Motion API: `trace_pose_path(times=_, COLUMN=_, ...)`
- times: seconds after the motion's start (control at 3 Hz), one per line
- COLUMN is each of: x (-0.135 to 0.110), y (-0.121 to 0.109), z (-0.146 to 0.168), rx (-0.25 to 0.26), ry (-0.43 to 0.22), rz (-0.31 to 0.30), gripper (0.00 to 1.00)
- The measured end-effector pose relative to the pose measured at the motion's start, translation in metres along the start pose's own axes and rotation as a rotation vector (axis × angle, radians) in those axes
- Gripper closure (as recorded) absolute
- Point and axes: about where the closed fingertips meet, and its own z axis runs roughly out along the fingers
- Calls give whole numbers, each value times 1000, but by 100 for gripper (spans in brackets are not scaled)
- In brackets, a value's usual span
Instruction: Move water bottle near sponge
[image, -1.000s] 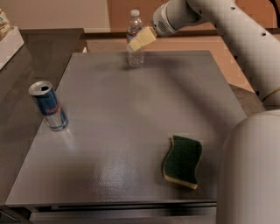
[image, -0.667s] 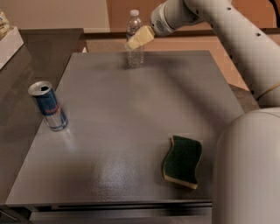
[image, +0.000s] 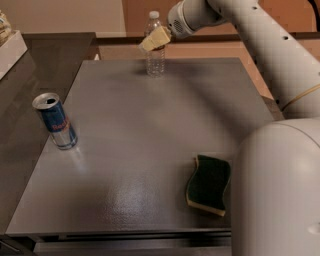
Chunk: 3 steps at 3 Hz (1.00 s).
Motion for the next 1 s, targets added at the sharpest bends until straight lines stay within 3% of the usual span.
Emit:
trace_pose_path(times=0.67, x=-9, y=4, z=-6, rx=-20, ry=1, rz=14, gripper=65)
trace_pose_path(times=1.0, x=-13, y=13, z=-32, rx=-23, ry=-4, rz=7, gripper=87)
